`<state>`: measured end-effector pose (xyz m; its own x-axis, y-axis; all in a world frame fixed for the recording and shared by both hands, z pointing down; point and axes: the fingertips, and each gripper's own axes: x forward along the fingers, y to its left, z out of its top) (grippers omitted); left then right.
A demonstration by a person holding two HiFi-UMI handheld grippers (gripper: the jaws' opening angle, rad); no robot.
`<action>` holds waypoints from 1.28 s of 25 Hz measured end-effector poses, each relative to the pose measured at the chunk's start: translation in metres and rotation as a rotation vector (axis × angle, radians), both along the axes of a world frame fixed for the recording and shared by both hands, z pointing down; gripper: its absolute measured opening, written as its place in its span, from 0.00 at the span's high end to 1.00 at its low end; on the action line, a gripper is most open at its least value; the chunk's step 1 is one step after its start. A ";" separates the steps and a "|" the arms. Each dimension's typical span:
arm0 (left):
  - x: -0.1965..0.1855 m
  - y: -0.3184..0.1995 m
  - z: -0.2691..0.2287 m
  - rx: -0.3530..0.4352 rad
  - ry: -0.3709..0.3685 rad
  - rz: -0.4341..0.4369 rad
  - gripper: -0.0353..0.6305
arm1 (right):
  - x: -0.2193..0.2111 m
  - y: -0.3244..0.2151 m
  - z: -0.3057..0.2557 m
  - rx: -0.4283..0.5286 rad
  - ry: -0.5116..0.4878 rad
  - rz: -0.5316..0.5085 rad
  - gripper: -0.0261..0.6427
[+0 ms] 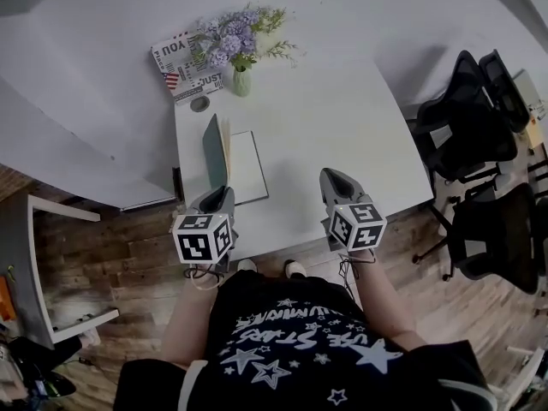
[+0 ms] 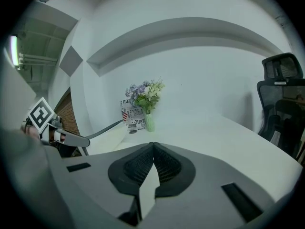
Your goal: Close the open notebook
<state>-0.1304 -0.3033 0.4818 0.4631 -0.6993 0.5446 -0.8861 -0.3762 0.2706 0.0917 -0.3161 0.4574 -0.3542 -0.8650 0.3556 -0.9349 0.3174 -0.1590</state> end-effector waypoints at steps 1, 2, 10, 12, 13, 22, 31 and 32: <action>0.003 0.000 0.001 0.001 -0.016 0.005 0.88 | 0.003 0.001 0.001 -0.004 0.001 0.002 0.96; 0.007 -0.001 0.002 0.001 -0.029 0.009 0.88 | 0.006 0.003 0.002 -0.007 0.001 0.004 0.96; 0.041 -0.005 0.023 -0.031 -0.136 0.019 0.88 | 0.028 0.013 0.009 -0.029 0.009 -0.006 0.96; 0.049 -0.007 0.031 -0.037 -0.173 0.010 0.88 | 0.036 0.015 0.011 -0.035 0.011 -0.011 0.96; 0.052 -0.008 0.035 -0.038 -0.194 0.005 0.88 | 0.040 0.015 0.012 -0.038 0.010 -0.014 0.96; 0.075 -0.013 0.072 -0.044 -0.373 -0.068 0.87 | 0.075 0.019 0.028 -0.067 0.027 -0.067 0.96; 0.087 -0.015 0.092 -0.086 -0.387 -0.156 0.80 | 0.100 0.022 0.046 -0.091 0.015 -0.143 0.96; 0.090 -0.014 0.093 -0.088 -0.389 -0.154 0.77 | 0.102 0.022 0.047 -0.091 0.012 -0.147 0.96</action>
<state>-0.0407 -0.3176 0.5748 0.1051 -0.6876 0.7184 -0.9726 -0.2216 -0.0698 0.1933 -0.2938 0.5045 -0.4697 -0.7682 0.4350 -0.8814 0.4356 -0.1826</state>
